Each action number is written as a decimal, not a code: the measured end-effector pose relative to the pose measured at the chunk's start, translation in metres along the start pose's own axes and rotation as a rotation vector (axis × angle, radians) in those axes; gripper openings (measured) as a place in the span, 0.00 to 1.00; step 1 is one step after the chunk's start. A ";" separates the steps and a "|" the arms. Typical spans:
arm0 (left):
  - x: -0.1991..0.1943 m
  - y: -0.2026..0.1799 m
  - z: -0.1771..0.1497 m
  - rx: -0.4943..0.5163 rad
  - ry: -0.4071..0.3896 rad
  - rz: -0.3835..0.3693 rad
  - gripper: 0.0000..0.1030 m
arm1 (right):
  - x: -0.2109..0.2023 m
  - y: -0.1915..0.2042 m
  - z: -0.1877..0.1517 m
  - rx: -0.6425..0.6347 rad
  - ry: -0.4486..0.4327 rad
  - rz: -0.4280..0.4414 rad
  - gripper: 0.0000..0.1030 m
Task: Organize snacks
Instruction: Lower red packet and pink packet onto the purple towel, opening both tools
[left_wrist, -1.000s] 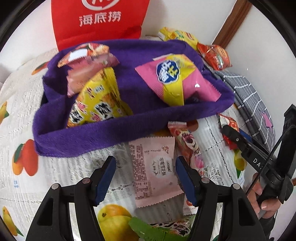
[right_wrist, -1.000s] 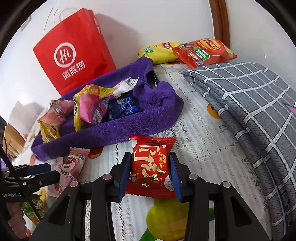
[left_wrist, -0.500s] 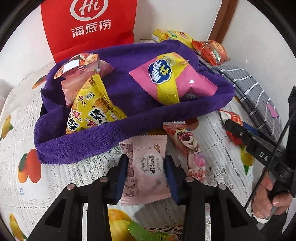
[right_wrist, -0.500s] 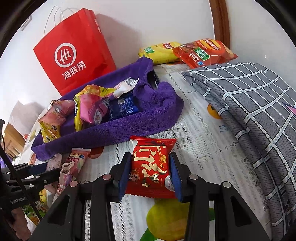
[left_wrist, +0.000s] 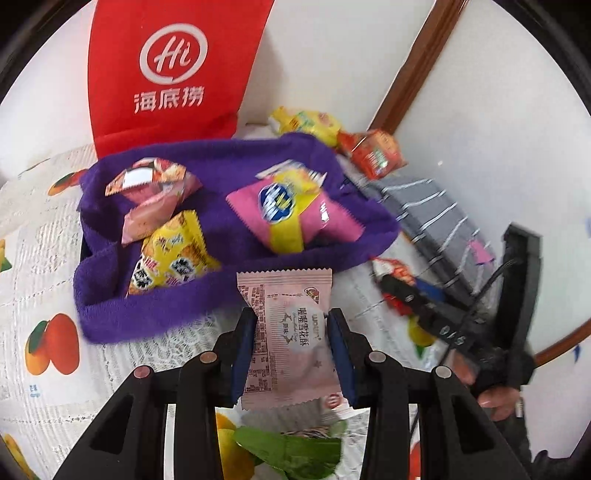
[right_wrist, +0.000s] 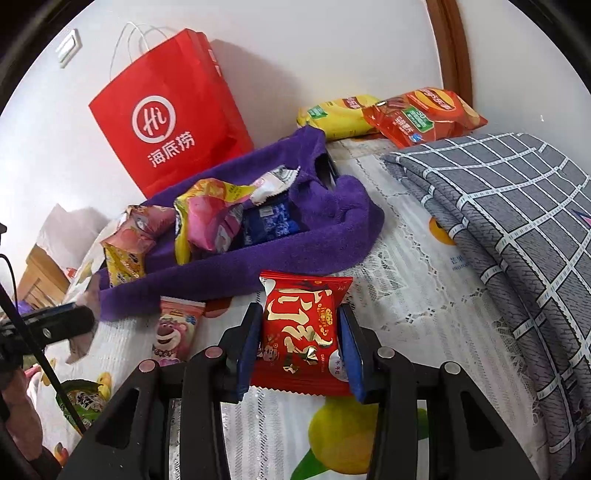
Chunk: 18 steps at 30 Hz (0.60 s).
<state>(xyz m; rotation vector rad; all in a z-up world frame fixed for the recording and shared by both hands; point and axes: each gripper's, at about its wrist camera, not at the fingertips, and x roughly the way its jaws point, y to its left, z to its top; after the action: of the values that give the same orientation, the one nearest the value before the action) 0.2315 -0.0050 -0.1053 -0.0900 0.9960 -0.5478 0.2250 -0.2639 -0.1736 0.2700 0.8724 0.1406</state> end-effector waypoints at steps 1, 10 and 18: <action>-0.001 -0.002 0.002 -0.001 -0.009 -0.011 0.36 | 0.000 0.001 0.000 -0.003 -0.001 0.002 0.40; -0.014 0.012 0.011 -0.074 -0.098 -0.046 0.36 | -0.007 0.003 -0.001 -0.017 -0.024 0.014 0.40; -0.013 0.029 0.014 -0.143 -0.124 -0.016 0.36 | -0.021 0.019 -0.001 -0.073 -0.044 -0.003 0.39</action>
<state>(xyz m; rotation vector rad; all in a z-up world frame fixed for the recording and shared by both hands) 0.2495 0.0239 -0.0968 -0.2564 0.9136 -0.4797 0.2107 -0.2504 -0.1536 0.2030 0.8226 0.1630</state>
